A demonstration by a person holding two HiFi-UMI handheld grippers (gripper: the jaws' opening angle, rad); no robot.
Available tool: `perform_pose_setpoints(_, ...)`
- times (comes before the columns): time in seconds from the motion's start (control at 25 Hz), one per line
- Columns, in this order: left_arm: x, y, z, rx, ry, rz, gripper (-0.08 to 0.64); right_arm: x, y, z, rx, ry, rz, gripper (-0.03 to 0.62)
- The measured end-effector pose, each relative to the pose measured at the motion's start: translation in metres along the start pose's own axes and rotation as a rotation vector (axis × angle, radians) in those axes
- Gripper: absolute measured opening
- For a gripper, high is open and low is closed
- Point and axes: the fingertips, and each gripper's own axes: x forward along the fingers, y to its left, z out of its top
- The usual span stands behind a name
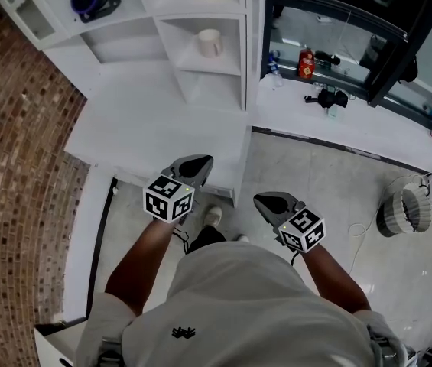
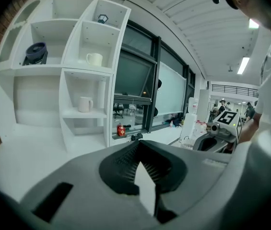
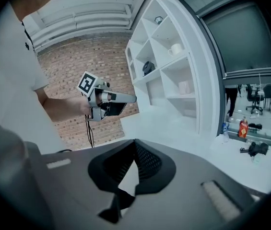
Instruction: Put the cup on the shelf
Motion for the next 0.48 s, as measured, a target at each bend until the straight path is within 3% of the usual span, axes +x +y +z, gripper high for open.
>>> perform_pose_setpoints(0.48, -0.016, -0.017, -0.036, -0.02, 0.032, -0.001, 0.005, 0.005, 0.006, 0.012, -0.031, -0.01, 0.01, 0.011)
